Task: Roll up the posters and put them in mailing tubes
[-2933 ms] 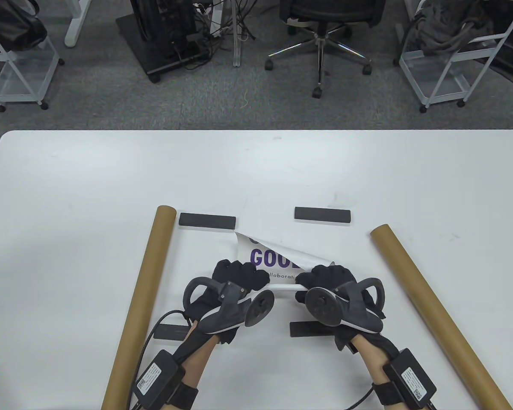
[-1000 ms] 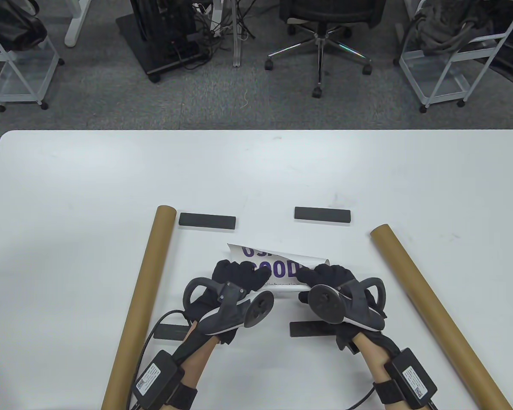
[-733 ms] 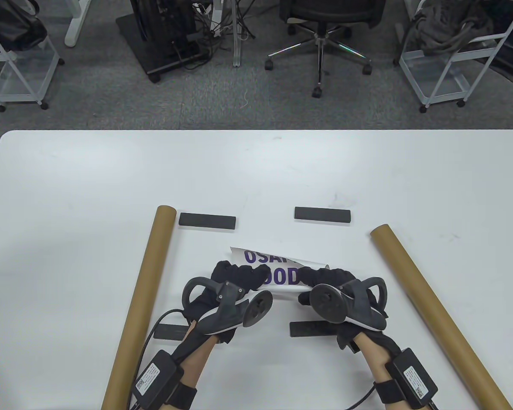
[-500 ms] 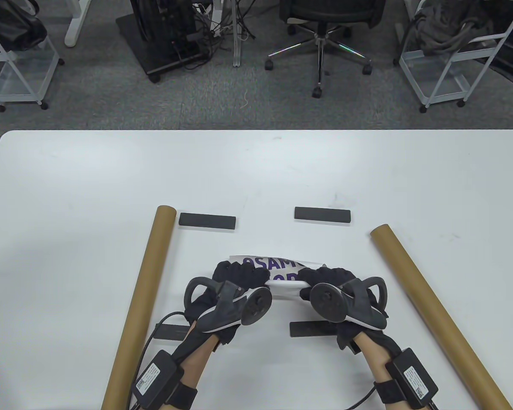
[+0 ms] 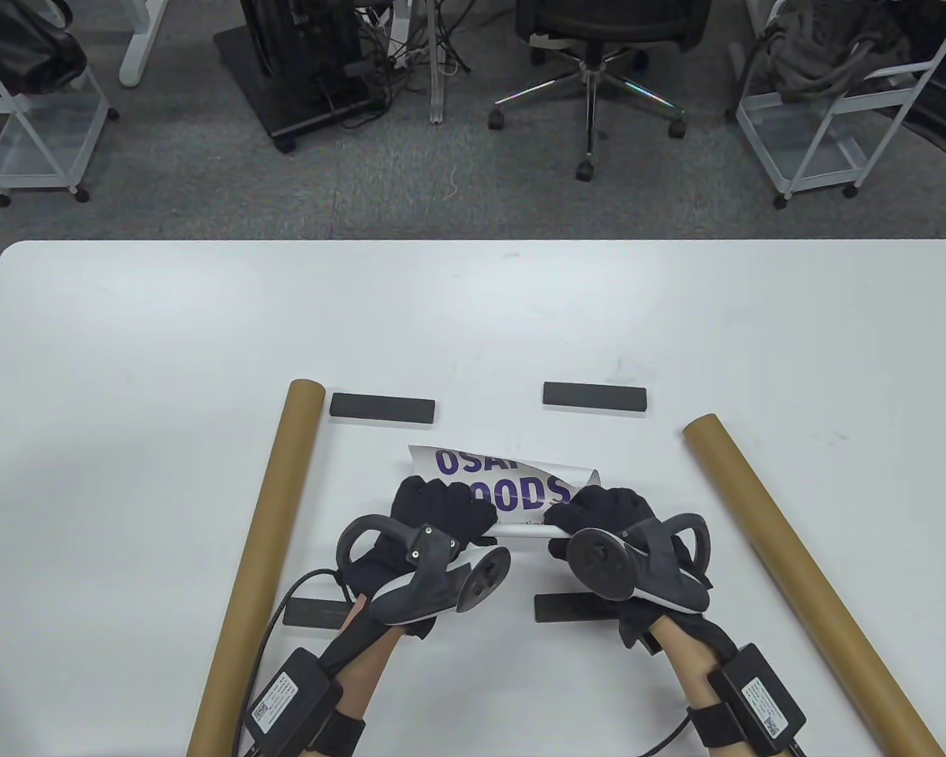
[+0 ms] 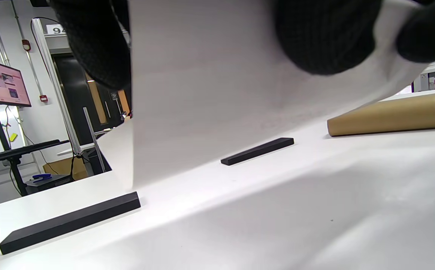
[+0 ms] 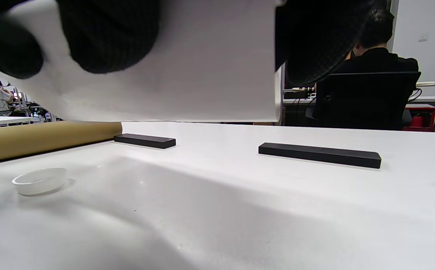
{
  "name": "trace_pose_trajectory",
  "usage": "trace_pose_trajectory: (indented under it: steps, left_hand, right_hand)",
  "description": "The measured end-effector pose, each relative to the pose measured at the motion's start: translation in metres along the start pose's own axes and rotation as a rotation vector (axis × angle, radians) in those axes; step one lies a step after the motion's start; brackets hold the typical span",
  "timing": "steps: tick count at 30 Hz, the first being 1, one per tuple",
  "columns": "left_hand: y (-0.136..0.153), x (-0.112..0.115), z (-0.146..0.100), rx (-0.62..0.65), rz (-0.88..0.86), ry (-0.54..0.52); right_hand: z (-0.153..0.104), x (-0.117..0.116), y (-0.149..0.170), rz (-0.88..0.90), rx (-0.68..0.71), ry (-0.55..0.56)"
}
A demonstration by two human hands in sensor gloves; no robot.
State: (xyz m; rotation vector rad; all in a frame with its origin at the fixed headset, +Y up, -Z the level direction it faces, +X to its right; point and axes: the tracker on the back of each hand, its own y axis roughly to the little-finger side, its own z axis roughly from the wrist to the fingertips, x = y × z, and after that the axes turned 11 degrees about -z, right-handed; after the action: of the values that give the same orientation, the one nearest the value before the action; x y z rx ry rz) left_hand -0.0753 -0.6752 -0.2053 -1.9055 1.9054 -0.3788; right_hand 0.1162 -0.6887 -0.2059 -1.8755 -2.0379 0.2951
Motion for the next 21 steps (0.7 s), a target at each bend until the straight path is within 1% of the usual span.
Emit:
trace_pose_trajectory:
  steps: [4, 6, 8, 14, 21]
  left_hand:
    - [0.0014, -0.0013, 0.0000, -0.016, -0.025, 0.006]
    - [0.0011, -0.0018, -0.0001, -0.014, -0.015, -0.005]
    - [0.0014, -0.0011, 0.0001, -0.011, -0.031, 0.017]
    - [0.0043, 0.0008, 0.0015, -0.017, -0.084, 0.032]
    - [0.0051, -0.0002, 0.0012, -0.016, -0.064, 0.008]
  right_hand:
    - [-0.0002, 0.0026, -0.0021, -0.012, 0.000, 0.017]
    - [-0.0003, 0.0031, -0.0026, -0.003, 0.007, 0.006]
    - [-0.0002, 0.0027, -0.0024, -0.005, 0.010, -0.006]
    - [0.0007, 0.0011, 0.0014, 0.011, 0.001, -0.011]
    - [0.0012, 0.0016, 0.0024, 0.005, -0.003, 0.001]
